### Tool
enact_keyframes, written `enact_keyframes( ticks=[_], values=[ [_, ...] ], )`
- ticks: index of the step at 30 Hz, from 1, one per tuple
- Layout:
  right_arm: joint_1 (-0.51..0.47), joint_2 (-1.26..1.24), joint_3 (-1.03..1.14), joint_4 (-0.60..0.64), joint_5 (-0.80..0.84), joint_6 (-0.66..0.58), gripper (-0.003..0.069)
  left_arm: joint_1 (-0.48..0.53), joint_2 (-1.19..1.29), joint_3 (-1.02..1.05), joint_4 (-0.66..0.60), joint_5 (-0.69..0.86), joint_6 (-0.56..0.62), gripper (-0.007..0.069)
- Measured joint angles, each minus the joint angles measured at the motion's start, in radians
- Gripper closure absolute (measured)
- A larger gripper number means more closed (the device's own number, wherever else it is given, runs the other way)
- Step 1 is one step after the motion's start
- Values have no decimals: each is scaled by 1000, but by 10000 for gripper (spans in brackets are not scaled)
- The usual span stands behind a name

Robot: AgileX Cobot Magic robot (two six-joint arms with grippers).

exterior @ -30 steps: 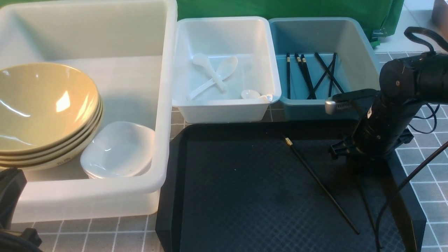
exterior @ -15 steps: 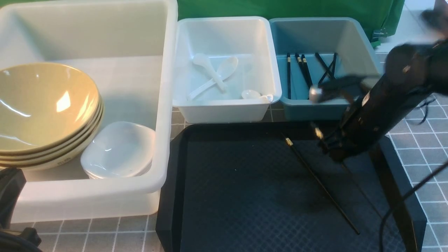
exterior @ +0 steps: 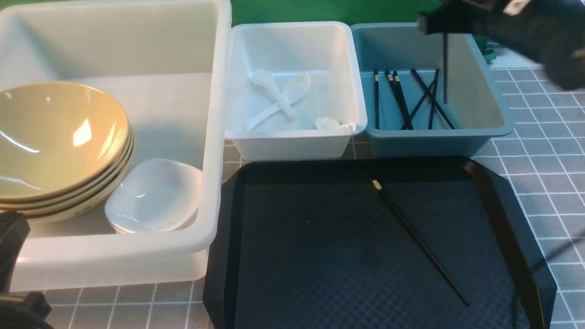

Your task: On grey table put chopsticks spoon bowls plates into blue grey white boxes.

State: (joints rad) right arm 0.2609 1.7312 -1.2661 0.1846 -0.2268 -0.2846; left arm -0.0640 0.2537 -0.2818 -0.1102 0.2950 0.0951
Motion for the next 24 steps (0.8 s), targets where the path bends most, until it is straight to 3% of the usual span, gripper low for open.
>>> enact_keyframes(
  ticks=[3, 6, 10, 13, 15, 18, 24],
  values=[
    [-12, 120, -58, 4, 40, 4, 540, 0, 0, 0, 0, 1, 0, 633],
    [-19, 173, -124, 6, 239, 10, 420, 0, 0, 0, 0, 17, 0, 633],
    [-19, 137, -234, 6, 629, 41, 309, 0, 0, 13, 7, 9, 0, 633],
    [-8, 92, -270, 4, 966, 80, 283, 0, 0, 39, 11, -26, 0, 633],
    [8, 88, -240, 3, 1074, 82, 284, 0, 0, 47, 11, -51, 0, 633],
    [45, 106, -142, -3, 1122, 77, 298, 0, 0, 49, 11, -71, 0, 633],
    [143, 167, -20, -24, 971, 48, 354, 0, 0, 49, 11, -75, 0, 633]
  ],
)
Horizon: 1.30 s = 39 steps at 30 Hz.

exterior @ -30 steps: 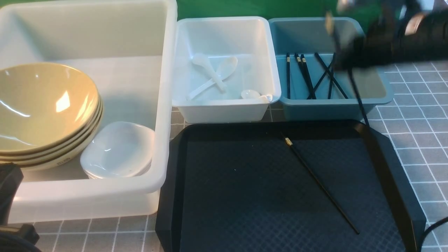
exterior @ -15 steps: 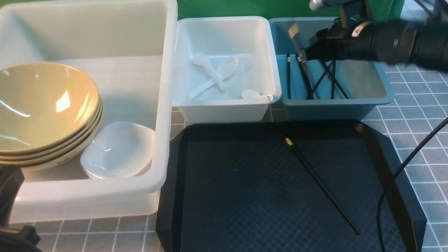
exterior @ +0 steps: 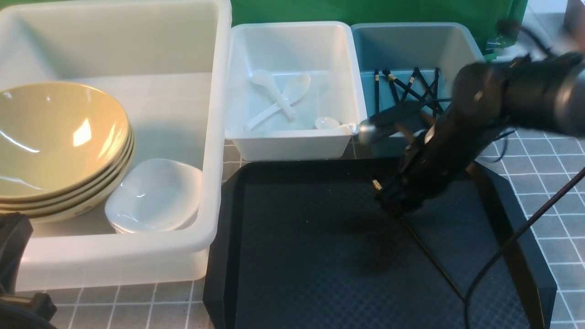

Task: On grey table put chopsticks spoon bowls plates into blue grey white boxes.
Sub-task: 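Grasp the chopsticks with the right gripper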

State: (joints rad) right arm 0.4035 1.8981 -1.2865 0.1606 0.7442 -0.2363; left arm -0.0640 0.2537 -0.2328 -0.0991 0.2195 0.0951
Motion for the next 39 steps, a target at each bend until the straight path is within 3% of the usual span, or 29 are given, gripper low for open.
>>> enact_keyframes(
  ticks=[7, 12, 15, 18, 26, 31, 35, 39],
  values=[
    [33, 65, -7, -113, -135, -6, 484, 0, 0, 0, 0, 1, 0, 633],
    [36, 67, -12, -121, -114, -20, 599, 0, 0, 0, 0, 2, 0, 633],
    [44, 54, -12, -124, -37, -25, 626, 0, 0, 0, 0, 2, 0, 633],
    [72, -40, -1, -125, 44, -65, 629, 0, 0, 0, 0, 2, 0, 633],
    [39, -308, -69, -134, -236, -98, 629, 0, 0, 0, 0, 1, 0, 633],
    [-16, -250, -101, -131, -13, 14, 620, 0, 0, 0, 0, 2, 0, 633],
    [-20, -101, -78, -129, 102, 61, 545, 0, 0, 0, 0, 3, 0, 633],
    [-20, 17, -76, -128, 66, 113, 424, 0, 0, 0, 0, 7, 1, 633]
  ],
)
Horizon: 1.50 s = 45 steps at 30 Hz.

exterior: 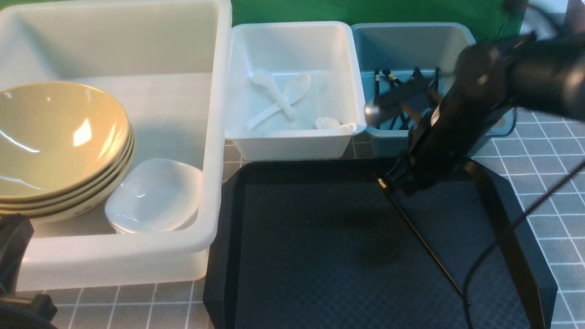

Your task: On grey table put chopsticks spoon bowls plates into blue grey white boxes.

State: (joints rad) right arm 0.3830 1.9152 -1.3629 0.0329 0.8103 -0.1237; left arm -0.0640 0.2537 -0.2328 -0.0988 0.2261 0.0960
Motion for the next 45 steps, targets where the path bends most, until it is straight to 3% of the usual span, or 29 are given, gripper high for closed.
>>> enact_keyframes(
  ticks=[3, 7, 11, 17, 23, 26, 27, 29, 32, 35, 41, 42, 45],
  values=[
    [0, 55, 0, 0, -20, 13, 369, 0, 0, 0, 0, 1, 0, 633],
    [0, 82, -4, -1, -33, 22, 365, 0, 0, 0, 0, 2, 0, 633],
    [2, 91, -9, -7, -41, 17, 431, 0, 0, 0, 0, 2, 0, 633],
    [40, 67, -4, -5, -8, -58, 589, 0, 0, 1, 0, 2, -1, 633],
    [103, -122, 3, 2, -8, -114, 590, 0, 0, 1, 1, 2, -1, 633],
    [106, -216, 3, -5, -108, -147, 590, 0, 0, 1, 3, 1, -1, 633],
    [91, -272, 3, -15, -280, -165, 590, 0, 0, 1, 5, 1, -1, 633],
    [74, -286, 3, -20, -412, -166, 590, 0, 0, 1, 7, 1, -1, 633],
    [13, -253, -2, -25, -791, -160, 585, 0, 0, 1, 7, -2, -1, 633],
    [-35, -180, -45, -22, -907, -95, 540, 0, 0, 1, 7, -3, -1, 633],
    [-83, -115, -184, -18, -670, 66, 319, 0, 0, 1, 63, -6, 9, 633],
    [-83, -118, -189, -18, -670, 68, 319, 0, 0, 1, 69, -6, 9, 633],
    [-83, -198, -268, -19, -439, 31, 304, 0, 0, 1, 105, -6, 15, 633]
  ],
)
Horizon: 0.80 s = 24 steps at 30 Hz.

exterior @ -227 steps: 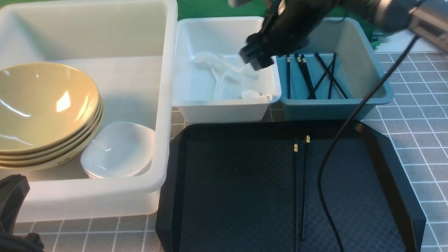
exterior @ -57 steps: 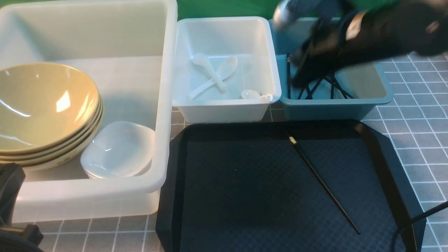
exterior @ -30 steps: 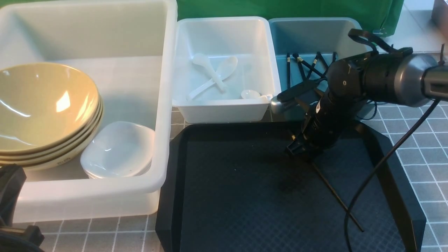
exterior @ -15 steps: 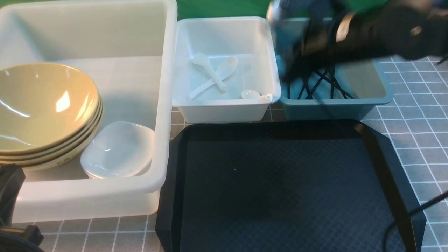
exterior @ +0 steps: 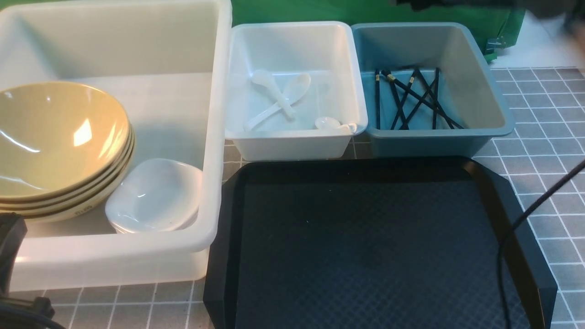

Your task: On grey table put chopsticks spoon bowls plates into blue grey white boxes.

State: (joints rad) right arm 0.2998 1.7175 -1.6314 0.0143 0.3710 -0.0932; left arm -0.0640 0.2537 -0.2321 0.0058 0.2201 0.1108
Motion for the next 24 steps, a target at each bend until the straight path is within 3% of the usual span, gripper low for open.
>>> enact_keyframes(
  ticks=[3, 5, 6, 9, 12, 16, 21, 24],
  values=[
    [0, -102, -21, -5, 126, -73, 376, 0, 0, 0, 4, 0, 0, 633],
    [0, -230, -8, -7, 200, -130, 476, 0, 0, 0, 5, 0, 0, 633],
    [0, -290, 20, -6, 208, -139, 533, 0, 0, 0, 5, 0, 0, 633],
    [0, -455, 147, 27, 147, -141, 613, 0, 0, 0, 6, 0, 0, 633],
    [0, -609, 326, 68, 40, -143, 626, 0, 0, 0, 6, 0, 0, 633],
    [0, -879, 735, 89, -193, -165, 626, 0, 0, 0, 6, 0, 0, 633],
    [0, -1071, 1087, 94, -352, -174, 626, 0, 0, 0, 6, 0, 1, 633],
    [0, -1150, 1282, 94, -362, -177, 624, 0, 0, 0, 6, 0, 1, 633]
  ],
)
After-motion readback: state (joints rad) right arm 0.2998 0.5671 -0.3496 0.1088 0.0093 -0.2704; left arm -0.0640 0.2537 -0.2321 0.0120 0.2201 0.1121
